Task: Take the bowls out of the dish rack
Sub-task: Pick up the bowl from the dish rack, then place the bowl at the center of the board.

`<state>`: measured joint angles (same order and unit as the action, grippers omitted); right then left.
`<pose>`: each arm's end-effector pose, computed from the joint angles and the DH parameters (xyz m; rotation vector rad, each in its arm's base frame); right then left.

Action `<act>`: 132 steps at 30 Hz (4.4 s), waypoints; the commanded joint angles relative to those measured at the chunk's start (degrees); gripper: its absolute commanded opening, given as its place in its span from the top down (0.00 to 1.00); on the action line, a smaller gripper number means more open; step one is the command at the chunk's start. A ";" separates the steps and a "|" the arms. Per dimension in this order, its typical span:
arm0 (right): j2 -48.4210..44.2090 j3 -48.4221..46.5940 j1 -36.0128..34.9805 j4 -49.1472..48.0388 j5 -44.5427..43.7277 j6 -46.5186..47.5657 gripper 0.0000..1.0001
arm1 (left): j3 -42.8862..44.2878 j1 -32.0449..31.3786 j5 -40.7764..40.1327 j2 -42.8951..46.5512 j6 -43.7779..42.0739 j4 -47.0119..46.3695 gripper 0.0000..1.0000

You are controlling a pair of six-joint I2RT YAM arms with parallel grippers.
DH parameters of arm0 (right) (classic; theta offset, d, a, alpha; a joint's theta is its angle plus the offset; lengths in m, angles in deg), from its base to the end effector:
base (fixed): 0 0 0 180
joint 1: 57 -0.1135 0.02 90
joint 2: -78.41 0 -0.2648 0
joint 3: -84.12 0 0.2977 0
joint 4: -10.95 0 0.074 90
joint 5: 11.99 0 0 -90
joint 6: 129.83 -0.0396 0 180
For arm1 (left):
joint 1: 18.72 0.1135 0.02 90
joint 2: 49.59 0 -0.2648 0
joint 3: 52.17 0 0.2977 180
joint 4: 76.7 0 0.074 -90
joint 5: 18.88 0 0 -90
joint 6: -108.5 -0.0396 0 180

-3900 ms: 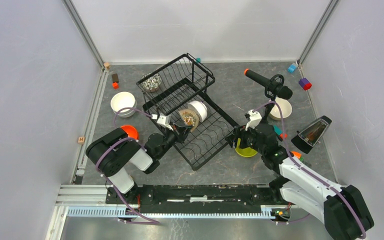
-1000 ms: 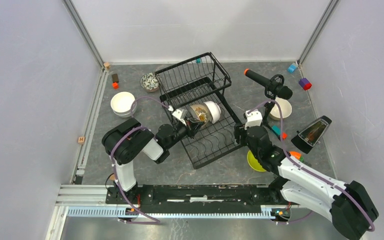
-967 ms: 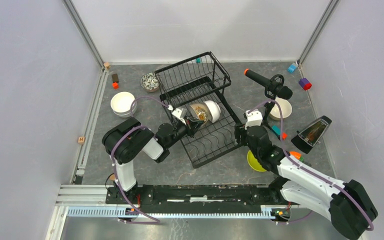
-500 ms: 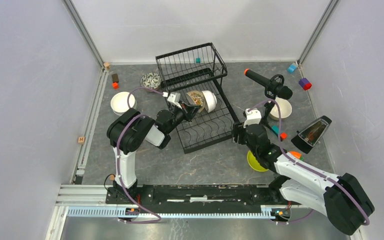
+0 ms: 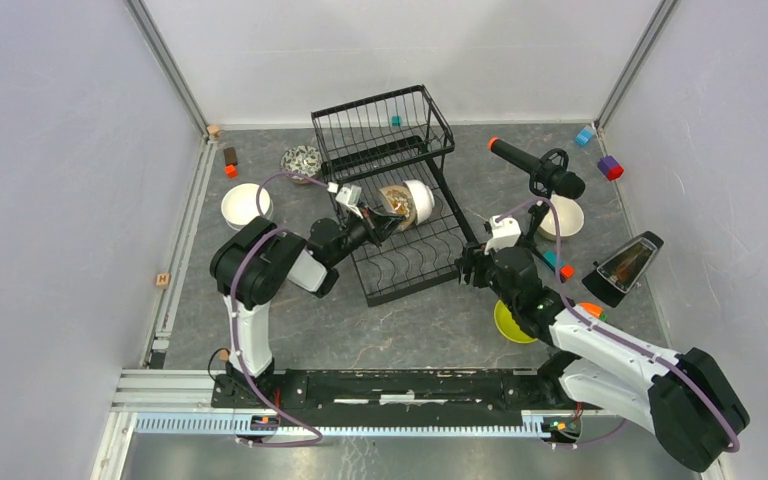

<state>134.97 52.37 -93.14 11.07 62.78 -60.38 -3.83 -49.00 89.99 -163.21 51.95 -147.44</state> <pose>0.2048 0.1367 0.1623 -0.1023 2.0062 0.3707 0.3058 -0.1934 0.0963 0.2424 1.5701 -1.1282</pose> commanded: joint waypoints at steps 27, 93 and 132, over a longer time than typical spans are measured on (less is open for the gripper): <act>-9.10 -1.89 0.17 1.49 6.53 2.32 0.26 | -15.63 -6.88 -3.27 25.84 -9.10 -6.80 0.98; -32.12 -16.72 0.12 38.41 20.65 4.87 0.21 | 11.49 -60.33 -38.35 55.16 -48.33 101.58 0.98; -23.91 -7.39 0.08 37.95 32.26 3.28 0.27 | 15.40 -63.66 -40.02 30.43 -53.46 106.85 0.98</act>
<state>110.66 43.21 -93.14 52.93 90.76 -56.06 7.25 -112.30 54.32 -131.23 2.95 -39.84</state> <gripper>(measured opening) 0.742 0.053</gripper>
